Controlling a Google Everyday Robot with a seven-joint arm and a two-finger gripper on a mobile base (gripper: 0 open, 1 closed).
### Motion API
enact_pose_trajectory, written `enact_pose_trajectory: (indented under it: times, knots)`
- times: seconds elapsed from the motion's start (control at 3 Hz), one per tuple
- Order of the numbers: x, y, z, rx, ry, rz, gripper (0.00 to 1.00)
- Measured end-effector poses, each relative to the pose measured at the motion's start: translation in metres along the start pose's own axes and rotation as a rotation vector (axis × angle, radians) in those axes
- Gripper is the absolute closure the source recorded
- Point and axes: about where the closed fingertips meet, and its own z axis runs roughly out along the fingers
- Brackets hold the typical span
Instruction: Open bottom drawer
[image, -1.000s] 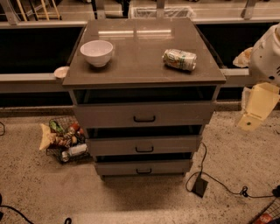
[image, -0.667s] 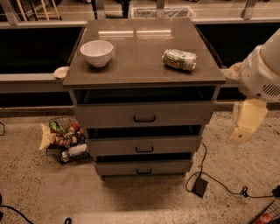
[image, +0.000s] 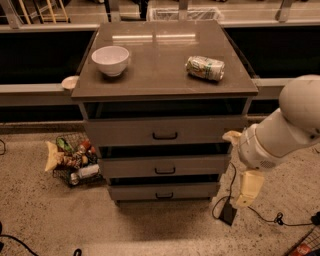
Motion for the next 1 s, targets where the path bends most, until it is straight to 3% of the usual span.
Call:
enact_pose_trajectory:
  times: [0.33,0.67,1.0]
  knots:
    - [0.007,0.014,0.065,-0.091,-0.084,0.026,0.00]
    - [0.007,0.014,0.065,-0.091,-0.084,0.026,0.00]
    - [0.018,0.009,0.089,-0.080,-0.072,0.018,0.00]
